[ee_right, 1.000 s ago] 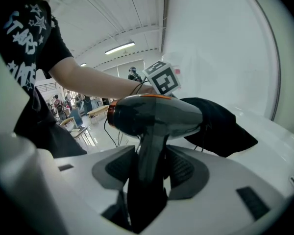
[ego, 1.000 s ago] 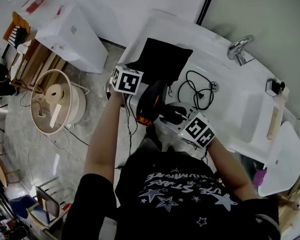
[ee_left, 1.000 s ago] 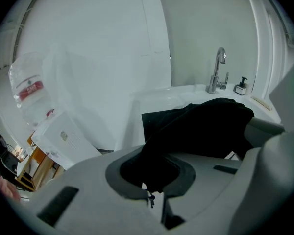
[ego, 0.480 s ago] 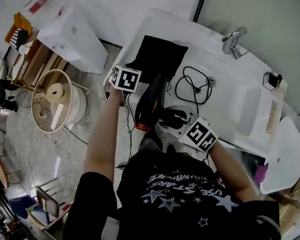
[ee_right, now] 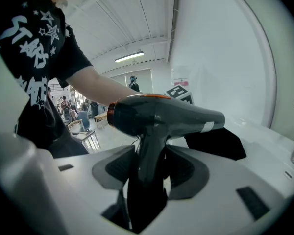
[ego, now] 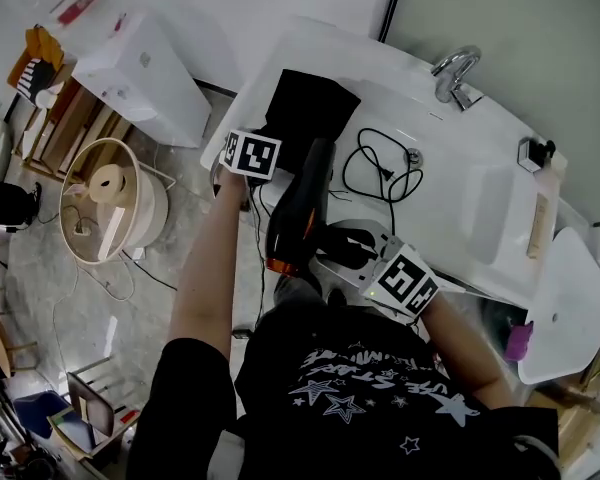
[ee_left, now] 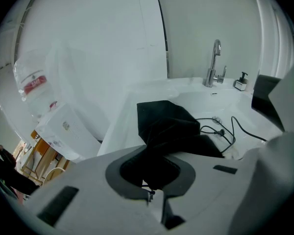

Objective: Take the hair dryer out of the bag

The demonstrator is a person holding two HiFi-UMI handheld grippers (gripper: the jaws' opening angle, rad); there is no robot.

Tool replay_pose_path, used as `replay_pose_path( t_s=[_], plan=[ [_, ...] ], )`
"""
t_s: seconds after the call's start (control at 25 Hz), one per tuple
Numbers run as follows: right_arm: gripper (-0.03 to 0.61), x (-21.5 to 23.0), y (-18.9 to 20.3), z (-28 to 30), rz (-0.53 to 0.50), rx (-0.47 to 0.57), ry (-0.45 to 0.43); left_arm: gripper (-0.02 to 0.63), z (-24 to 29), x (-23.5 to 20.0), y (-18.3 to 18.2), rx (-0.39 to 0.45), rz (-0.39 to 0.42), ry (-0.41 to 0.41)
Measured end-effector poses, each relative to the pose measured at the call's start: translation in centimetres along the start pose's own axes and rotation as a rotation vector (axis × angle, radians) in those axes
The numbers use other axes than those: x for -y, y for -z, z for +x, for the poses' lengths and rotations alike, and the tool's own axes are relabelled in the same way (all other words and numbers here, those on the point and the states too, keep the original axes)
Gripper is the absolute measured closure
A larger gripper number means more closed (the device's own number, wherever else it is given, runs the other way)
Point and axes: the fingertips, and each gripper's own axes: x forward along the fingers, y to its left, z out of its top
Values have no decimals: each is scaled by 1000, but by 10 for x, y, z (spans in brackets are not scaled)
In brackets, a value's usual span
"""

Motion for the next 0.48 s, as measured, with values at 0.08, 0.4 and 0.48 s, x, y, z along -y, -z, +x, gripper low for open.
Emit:
replay_pose_path(
  t_s=[0.08,0.4,0.48],
  plan=[
    [382,1,1,-5,11,10,12,598,-2,5,4,7,4,-3],
    [382,11,7,-28,59,42,76,521,-17,20,19,37,22,-11],
    [382,12,12,-35,66,45,91,440,-21,24,23,40,36,-15]
  ],
)
